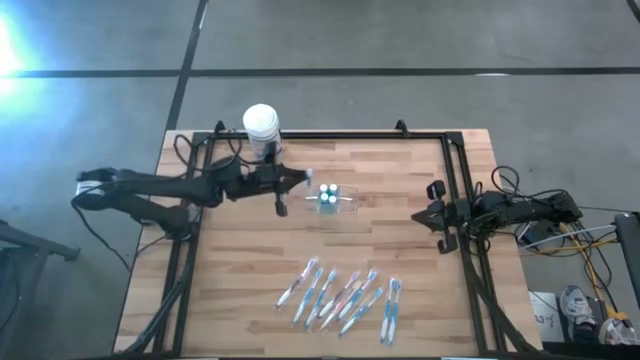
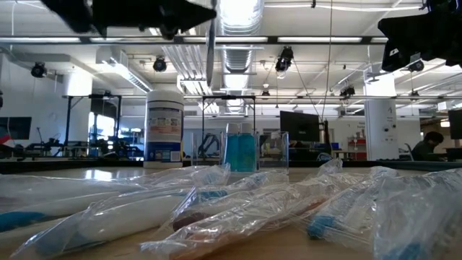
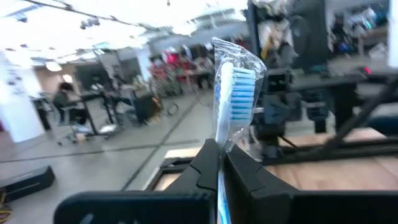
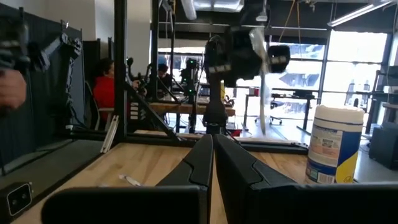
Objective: Pick & Place toothbrushing station
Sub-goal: Put the blue toothbrush into the transparent bin organizer
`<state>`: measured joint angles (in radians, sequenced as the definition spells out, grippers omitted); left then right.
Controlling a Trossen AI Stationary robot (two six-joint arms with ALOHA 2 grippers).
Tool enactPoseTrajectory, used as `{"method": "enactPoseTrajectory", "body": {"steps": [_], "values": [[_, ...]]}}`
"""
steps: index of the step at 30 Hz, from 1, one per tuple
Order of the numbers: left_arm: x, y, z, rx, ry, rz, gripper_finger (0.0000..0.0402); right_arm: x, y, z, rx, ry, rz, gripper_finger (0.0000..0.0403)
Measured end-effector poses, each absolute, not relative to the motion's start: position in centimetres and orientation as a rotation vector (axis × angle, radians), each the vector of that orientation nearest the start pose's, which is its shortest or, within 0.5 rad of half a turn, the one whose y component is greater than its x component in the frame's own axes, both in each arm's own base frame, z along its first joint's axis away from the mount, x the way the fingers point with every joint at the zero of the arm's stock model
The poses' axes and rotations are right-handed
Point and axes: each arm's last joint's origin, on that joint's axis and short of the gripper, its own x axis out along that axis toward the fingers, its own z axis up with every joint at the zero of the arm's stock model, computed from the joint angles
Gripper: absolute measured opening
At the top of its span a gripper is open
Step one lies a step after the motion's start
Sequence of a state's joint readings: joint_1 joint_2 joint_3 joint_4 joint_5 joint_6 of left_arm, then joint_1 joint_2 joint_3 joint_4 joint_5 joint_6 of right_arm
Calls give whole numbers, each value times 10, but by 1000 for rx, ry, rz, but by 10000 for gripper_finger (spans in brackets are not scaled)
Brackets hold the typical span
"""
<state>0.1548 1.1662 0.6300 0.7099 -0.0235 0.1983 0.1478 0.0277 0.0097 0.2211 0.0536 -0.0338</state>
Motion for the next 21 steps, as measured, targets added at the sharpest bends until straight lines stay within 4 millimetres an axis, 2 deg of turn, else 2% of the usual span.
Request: {"method": "enactPoseTrajectory", "body": {"steps": [5,9,21], "values": [[231,48,245,162,-200,255,7,96,13,186,-20,-204,90,13],[226,54,224,64,-218,325,7,96,13,186,-35,-206,88,13],[263,65,188,64,-121,372,7,96,13,187,-33,-219,86,13]]}}
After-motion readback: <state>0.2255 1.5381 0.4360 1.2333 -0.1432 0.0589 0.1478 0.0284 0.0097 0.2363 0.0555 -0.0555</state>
